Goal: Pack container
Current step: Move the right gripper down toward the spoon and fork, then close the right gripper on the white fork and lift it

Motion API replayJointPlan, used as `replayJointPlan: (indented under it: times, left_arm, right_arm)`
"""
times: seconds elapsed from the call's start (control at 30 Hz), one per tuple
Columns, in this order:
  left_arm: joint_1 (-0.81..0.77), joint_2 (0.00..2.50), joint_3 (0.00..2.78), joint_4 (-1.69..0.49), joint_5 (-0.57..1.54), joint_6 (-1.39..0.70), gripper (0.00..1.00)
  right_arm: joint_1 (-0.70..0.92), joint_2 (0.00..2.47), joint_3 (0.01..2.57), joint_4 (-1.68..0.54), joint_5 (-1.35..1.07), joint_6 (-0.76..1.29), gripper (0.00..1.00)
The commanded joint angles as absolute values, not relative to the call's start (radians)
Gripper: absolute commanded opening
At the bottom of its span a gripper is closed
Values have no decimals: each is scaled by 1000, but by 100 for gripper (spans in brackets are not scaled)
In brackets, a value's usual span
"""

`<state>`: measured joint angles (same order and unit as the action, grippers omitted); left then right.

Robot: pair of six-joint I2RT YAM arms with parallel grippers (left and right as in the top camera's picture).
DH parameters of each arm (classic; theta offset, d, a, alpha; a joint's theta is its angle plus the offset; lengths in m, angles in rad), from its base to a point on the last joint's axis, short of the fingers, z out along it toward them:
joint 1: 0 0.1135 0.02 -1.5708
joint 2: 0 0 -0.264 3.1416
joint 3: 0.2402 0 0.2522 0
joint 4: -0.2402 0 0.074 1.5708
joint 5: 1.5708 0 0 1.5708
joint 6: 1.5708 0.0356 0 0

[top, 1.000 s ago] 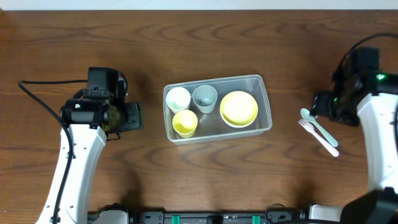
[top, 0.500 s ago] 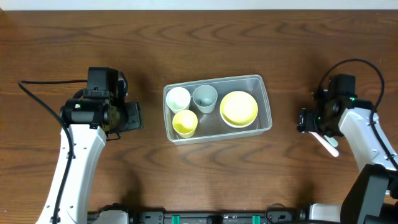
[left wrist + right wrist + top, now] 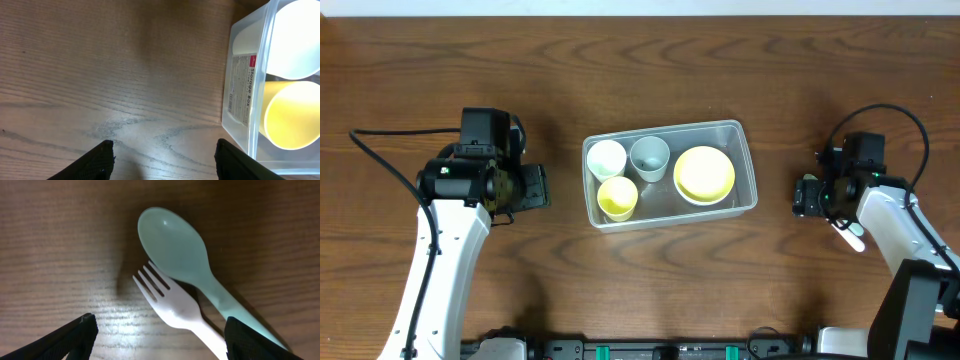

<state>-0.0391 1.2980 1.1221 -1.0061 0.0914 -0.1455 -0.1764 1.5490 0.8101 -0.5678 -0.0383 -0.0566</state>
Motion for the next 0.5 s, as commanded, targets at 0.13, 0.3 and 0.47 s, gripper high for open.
replayJointPlan:
  times: [0.13, 0.3, 0.47]
  left_arm:
    - [-34, 1293, 1118, -1008, 94, -143, 65]
    - [-34, 1293, 1118, -1009, 94, -143, 66]
    - [-34, 1293, 1118, -1015, 94, -143, 66]
  right_arm:
    - [-184, 1639, 803, -550, -57, -68, 82]
    - [-184, 1701, 803, -549, -57, -68, 82]
    - [-184, 1719, 803, -544, -57, -64, 80]
